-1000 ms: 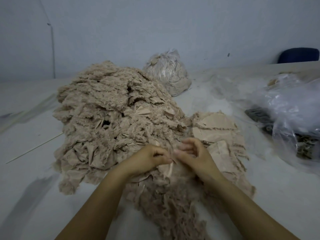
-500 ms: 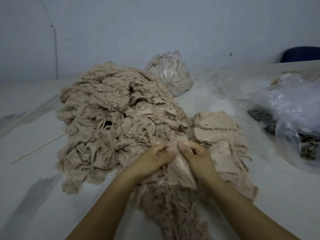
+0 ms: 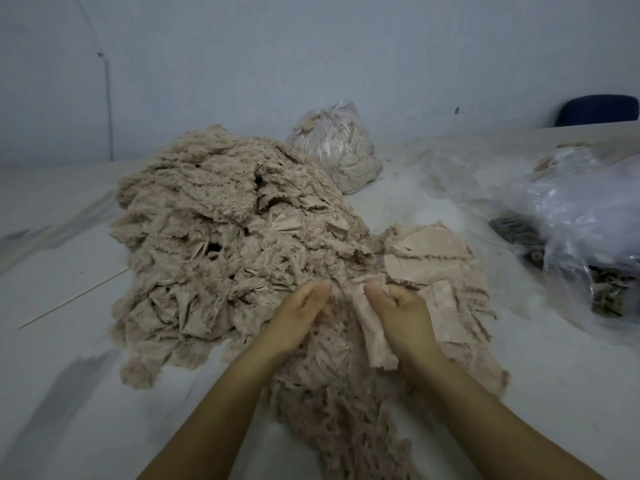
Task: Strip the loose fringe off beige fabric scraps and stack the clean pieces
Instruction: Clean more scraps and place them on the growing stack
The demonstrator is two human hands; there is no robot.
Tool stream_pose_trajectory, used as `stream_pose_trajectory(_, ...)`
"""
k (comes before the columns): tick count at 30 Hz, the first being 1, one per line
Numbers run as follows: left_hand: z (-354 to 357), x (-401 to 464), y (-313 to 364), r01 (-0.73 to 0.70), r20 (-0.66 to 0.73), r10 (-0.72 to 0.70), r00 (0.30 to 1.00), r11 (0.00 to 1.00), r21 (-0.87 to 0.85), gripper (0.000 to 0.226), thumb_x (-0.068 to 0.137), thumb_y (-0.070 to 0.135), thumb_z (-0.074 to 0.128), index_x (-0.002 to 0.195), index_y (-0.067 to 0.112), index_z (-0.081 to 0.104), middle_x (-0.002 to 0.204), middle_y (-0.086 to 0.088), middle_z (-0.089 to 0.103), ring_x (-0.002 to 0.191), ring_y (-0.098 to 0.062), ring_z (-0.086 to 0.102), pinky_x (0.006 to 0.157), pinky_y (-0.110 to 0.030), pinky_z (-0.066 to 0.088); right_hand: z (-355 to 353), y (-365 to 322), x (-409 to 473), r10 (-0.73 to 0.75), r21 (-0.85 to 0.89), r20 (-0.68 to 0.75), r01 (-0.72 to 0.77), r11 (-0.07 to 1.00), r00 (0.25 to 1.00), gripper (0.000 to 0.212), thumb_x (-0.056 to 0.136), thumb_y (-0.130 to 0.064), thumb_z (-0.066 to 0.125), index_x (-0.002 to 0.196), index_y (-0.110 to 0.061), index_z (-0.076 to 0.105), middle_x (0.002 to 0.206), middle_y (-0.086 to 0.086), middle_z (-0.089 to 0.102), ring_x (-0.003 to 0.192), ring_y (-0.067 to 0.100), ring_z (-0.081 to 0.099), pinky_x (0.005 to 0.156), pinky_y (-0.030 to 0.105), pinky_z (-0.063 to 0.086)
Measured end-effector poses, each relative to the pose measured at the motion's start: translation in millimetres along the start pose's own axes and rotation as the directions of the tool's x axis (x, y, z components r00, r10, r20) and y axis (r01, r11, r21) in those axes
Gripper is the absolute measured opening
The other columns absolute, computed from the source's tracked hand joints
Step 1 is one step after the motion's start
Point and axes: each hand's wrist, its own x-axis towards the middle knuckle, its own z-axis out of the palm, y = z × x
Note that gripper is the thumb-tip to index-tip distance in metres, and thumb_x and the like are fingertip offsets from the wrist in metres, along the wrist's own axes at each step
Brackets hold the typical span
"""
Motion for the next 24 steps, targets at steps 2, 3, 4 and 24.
stream_pose_trajectory(2, 13.8, 3.8, 5.9, 0.010, 0.032, -0.009, 0.999, 1.000, -0.030, 0.023, 0.090, 0.036, 0.053, 0.098, 0.015, 0.058, 0.082, 0.010, 0.061, 0.071, 0.000, 0.059, 0.062, -0.012, 0.046, 7.2, 0.4, -6.1, 0.022, 0.017, 0.054, -0.023, 1.000, 0.998, 0.044, 0.091, -0.029, 0.062, 0.056, -0.021, 0.037, 0.048, -0.009, 0.032, 0.045, 0.007, 0.029, 0.044, 0.022, 0.025)
stream_pose_trajectory(3, 19.6, 5.5, 9.2, 0.000, -0.001, 0.000, 1.000, 0.999, -0.034, 0.012, 0.094, 0.025, 0.054, 0.092, 0.015, 0.059, 0.078, 0.009, 0.060, 0.068, -0.002, 0.057, 0.060, -0.012, 0.045, 9.0, 0.4, -8.8, 0.035, 0.022, 0.068, -0.037, 0.999, 0.997, 0.042, 0.091, -0.029, 0.062, 0.057, -0.019, 0.041, 0.049, -0.007, 0.035, 0.046, 0.007, 0.031, 0.044, 0.022, 0.027)
stream_pose_trajectory(4, 23.3, 7.2, 10.3, -0.009, -0.057, 0.006, 0.998, 0.998, -0.055, 0.015, 0.096, 0.017, 0.052, 0.083, 0.013, 0.059, 0.071, 0.006, 0.058, 0.063, -0.005, 0.053, 0.056, -0.014, 0.043, 8.8, 0.0, -10.3, 0.040, 0.019, 0.078, -0.042, 0.999, 0.996, 0.040, 0.091, -0.028, 0.062, 0.057, -0.018, 0.044, 0.049, -0.006, 0.040, 0.047, 0.008, 0.035, 0.045, 0.022, 0.030)
stream_pose_trajectory(24, 12.0, 9.4, 3.7, 0.159, -0.048, -0.159, 0.986, 0.987, -0.010, 0.017, 0.097, 0.015, 0.050, 0.083, 0.013, 0.060, 0.054, 0.001, 0.052, 0.042, -0.007, 0.048, 0.042, -0.020, 0.039, -81.3, 2.9, 14.6, -0.206, -0.856, 0.054, 0.151, 0.494, 0.977, 0.038, 0.092, -0.045, 0.055, 0.115, -0.016, 0.060, 0.110, 0.010, 0.059, 0.105, 0.031, 0.050, 0.083, 0.040, 0.043)
